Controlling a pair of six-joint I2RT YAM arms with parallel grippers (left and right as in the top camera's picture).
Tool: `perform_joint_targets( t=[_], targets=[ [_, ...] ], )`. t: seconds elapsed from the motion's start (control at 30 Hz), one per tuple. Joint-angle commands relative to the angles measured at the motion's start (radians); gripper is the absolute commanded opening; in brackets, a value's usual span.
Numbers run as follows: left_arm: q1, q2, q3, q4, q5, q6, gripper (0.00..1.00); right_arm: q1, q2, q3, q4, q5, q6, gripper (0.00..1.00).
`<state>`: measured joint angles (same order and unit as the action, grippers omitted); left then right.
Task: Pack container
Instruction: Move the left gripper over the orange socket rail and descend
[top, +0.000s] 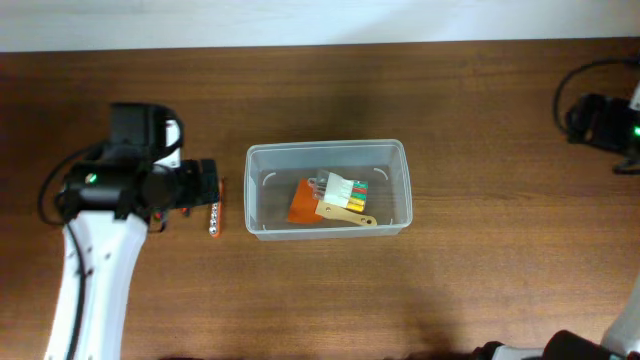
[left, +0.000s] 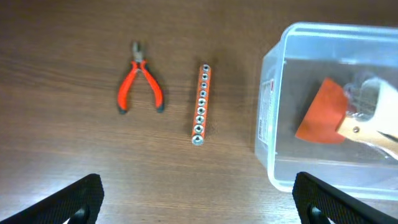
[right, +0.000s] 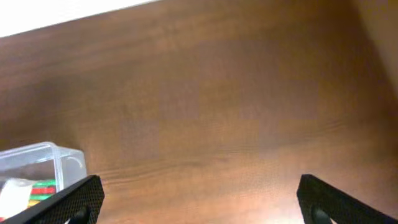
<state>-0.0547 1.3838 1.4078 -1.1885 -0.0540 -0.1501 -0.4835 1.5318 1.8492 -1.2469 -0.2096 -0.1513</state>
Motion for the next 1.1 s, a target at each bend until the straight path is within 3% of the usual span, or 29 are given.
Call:
perform_joint_targets(
  t=[0.0, 0.67, 1.07],
  targets=[
    [-0.003, 0.092, -0.007, 0.016, 0.014, 0.01, 0.99, -0.015, 0.029, -0.007, -0.003, -0.068, 0.048, 0.99],
    [-0.003, 0.62, -0.007, 0.174, 0.066, 0.074, 0.99, 0.048, 0.134, -0.017, -0.006, -0.063, 0.032, 0.99],
    [-0.003, 0.692, -0.036, 0.246, 0.066, 0.077, 0.99, 0.048, 0.134, -0.017, -0.006, -0.063, 0.032, 0.99]
  ],
)
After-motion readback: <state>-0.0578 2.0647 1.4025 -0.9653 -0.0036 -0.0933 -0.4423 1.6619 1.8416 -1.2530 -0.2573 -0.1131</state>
